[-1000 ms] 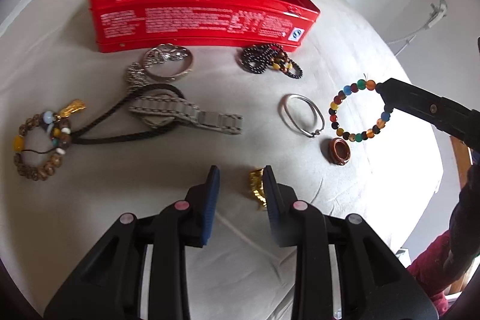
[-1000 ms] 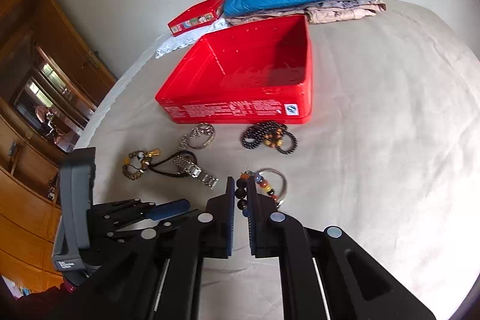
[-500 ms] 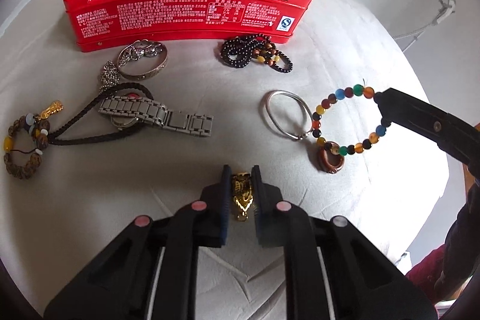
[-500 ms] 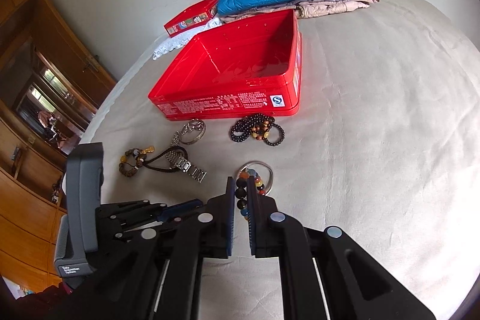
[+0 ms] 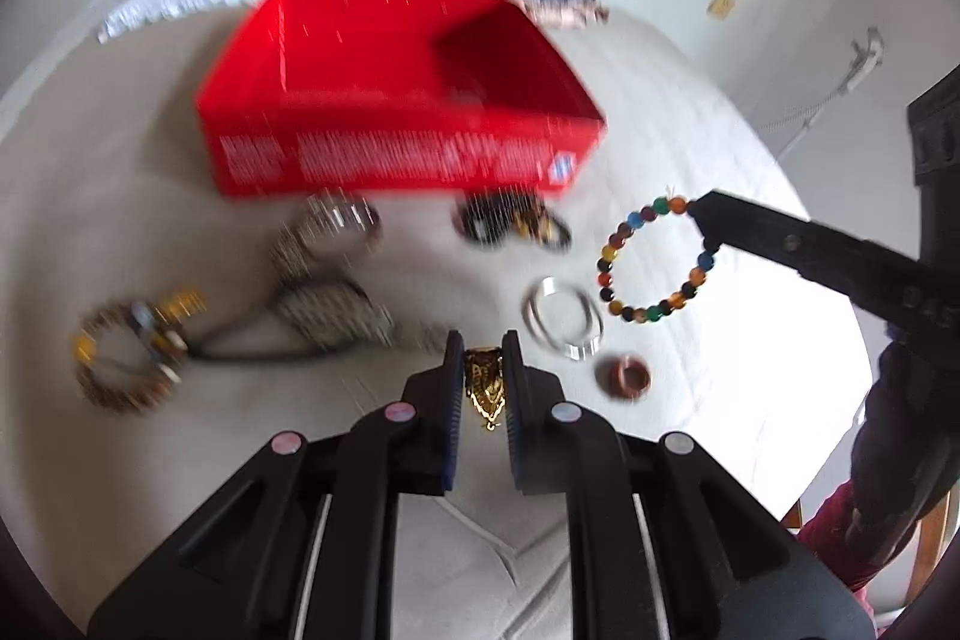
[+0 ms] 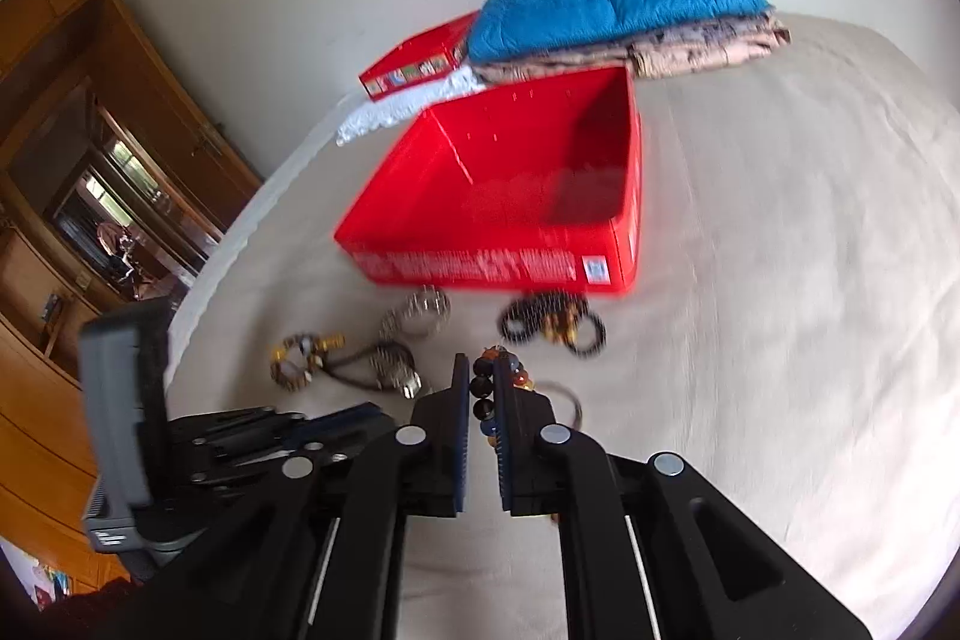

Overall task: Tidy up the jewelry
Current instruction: 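Carry both items over the red tin and open both tools to drop them, then withdraw both tools from the tin back toward the jewelry pile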

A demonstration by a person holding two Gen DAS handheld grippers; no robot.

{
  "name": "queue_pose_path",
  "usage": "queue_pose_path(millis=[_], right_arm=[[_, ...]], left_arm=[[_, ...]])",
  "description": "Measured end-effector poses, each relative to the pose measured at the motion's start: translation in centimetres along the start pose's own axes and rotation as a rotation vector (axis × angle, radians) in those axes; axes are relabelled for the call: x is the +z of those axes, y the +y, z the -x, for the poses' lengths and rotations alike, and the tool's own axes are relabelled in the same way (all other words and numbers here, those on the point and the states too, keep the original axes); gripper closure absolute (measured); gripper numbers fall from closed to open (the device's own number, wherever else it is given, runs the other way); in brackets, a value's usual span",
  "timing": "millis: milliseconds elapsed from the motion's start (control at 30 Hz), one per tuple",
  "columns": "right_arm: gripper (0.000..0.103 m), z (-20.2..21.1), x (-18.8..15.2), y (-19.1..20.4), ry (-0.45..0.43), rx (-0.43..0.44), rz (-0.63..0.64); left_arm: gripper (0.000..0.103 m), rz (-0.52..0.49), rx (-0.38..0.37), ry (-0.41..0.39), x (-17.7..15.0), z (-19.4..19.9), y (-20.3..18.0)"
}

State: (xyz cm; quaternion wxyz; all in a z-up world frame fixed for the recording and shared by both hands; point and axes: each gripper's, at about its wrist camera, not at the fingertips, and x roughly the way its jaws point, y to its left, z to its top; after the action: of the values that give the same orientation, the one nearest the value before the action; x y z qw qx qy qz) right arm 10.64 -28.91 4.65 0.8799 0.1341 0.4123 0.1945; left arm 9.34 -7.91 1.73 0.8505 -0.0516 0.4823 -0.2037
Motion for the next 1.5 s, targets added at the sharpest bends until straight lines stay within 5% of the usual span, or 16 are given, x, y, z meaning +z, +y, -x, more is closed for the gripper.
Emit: queue_pose_path(millis=[300,633,767,1067,1500], right_arm=[[0.096,-1.8,7.5,1.3,-0.048,0.004,0.022],[0.096,-10.7,10.4,-1.2,0.046,-0.047,-0.018],[0.095,-12.5,10.3,-2.4,0.099,-0.069,-0.030],[0.090,-10.3,9.8,-2.3,0.044,-0.109,-0.012],[0.083,-6.2,4.1,0.0,0.038,-0.103,0.027]], left_arm=[[0.092,0.017,0.056,-0.126,8.5,1.5,1.5],[0.092,0.080,0.061,-0.017,14.6,-6.4,5.2],[0.091,0.088,0.051,0.012,14.8,-7.5,6.0],[0.080,0.081,0.069,-0.030,14.1,-4.8,6.1],[0.057,0.065,0.141,-0.098,7.9,0.6,6.4]])
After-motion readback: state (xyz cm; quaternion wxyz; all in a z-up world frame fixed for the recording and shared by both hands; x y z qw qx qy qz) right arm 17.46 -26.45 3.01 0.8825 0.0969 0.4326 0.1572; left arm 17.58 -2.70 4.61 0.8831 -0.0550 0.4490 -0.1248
